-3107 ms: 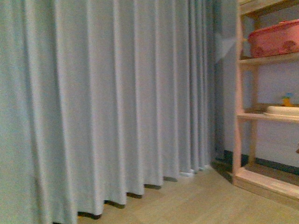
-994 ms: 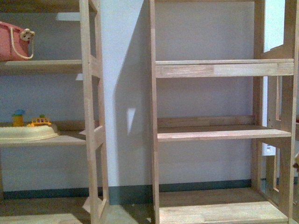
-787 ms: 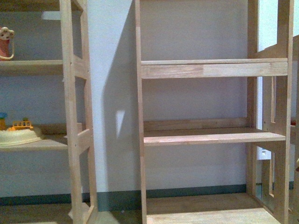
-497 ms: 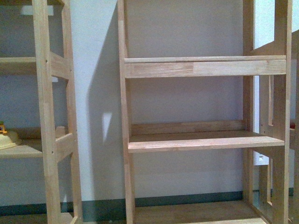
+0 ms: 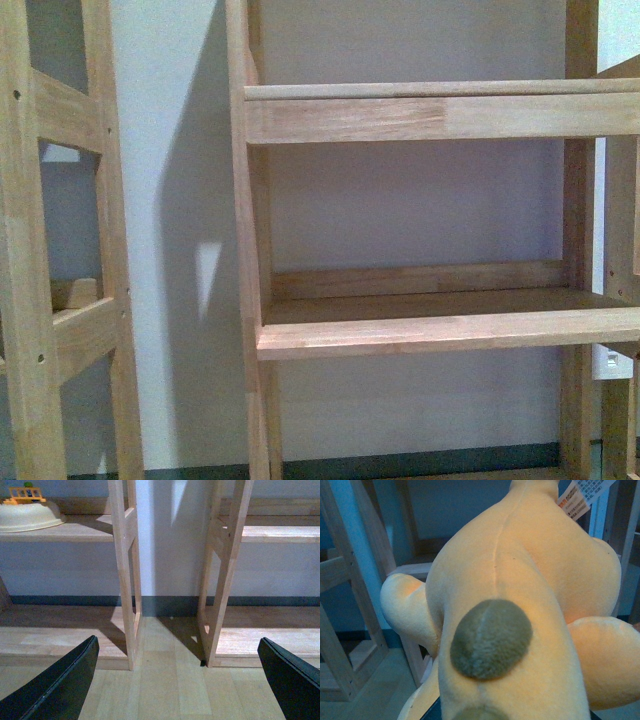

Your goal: Put away toys

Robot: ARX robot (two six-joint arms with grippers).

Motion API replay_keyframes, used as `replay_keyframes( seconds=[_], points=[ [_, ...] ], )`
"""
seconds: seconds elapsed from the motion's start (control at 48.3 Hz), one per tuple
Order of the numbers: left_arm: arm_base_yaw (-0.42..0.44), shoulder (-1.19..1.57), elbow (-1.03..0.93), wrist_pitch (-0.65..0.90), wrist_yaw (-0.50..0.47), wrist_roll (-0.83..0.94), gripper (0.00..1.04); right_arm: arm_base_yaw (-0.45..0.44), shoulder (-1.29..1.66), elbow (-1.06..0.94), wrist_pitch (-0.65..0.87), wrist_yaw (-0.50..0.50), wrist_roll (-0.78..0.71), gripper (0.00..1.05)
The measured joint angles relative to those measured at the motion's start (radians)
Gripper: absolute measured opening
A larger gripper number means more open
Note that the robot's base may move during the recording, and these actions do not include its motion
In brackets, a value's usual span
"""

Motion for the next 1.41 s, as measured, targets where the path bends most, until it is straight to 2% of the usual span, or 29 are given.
replay_keyframes(
  seconds=[1.367,1.408],
  points=[
    [0.0,0.0,0.0,0.0,0.0,0.0,0.99,0.0,0.001,0.0,0.0,0.0,0.0,0.2],
    [0.0,0.0,0.0,0.0,0.0,0.0,0.99,-0.005,0.006,0.006,-0.023,-0.023,-0.005,0.2]
  ],
)
